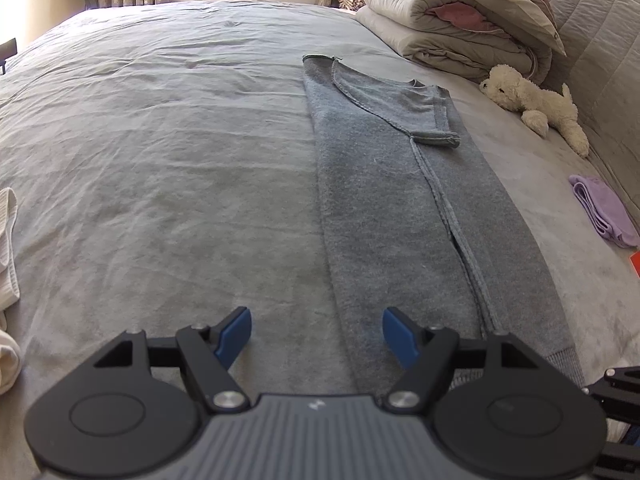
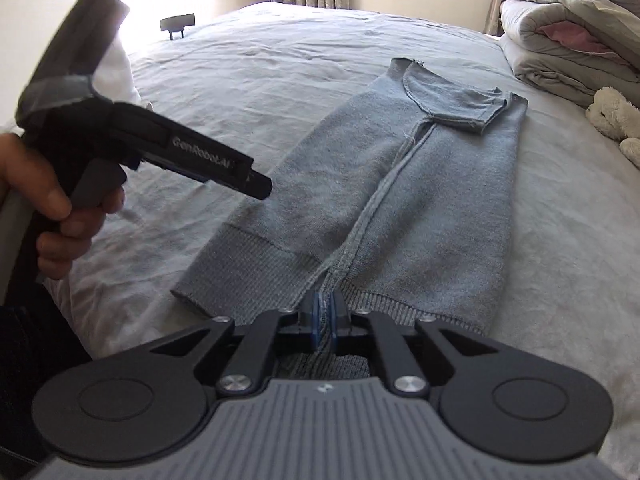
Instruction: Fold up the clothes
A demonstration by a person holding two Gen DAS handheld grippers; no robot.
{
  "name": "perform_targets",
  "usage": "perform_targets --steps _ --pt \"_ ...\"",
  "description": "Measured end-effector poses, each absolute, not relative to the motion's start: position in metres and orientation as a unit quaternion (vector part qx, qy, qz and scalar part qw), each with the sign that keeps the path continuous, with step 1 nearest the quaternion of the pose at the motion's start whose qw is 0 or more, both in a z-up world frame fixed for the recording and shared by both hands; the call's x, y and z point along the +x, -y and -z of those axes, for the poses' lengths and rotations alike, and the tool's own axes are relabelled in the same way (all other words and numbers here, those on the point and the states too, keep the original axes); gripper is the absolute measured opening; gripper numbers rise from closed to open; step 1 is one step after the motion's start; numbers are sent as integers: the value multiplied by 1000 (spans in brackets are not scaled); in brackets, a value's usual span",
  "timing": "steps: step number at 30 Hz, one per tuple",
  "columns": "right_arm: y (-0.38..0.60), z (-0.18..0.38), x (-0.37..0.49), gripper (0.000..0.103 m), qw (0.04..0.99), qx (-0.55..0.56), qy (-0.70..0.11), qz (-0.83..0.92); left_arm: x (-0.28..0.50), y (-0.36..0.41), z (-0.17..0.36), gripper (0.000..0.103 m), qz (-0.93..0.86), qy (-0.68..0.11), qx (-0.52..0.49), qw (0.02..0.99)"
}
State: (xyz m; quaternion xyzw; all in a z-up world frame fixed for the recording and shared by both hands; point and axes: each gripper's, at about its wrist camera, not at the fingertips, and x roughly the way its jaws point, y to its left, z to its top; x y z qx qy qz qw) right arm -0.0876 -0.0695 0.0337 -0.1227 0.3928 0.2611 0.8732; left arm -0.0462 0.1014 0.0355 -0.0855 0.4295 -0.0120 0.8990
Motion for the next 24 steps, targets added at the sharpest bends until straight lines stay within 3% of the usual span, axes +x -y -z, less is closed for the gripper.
perform_targets --steps 3,4,12,18,24 --pt "70 -31 -87 12 871 -126 -393 -265 -46 -101 -35 74 12 -432 -86 898" --pt "72 -32 -86 18 870 -119 -395 -270 -47 -101 -35 74 12 -431 -86 898" --pt "84 -37 -81 18 868 -68 -399 -289 -50 -98 -34 74 13 -435 -84 896" --pt "99 -49 -78 26 895 -30 -361 -259 -55 -99 -38 73 8 -430 -97 898" --pt "92 -34 -75 26 880 -65 -393 -258 -66 -87 -30 71 2 -428 -74 901"
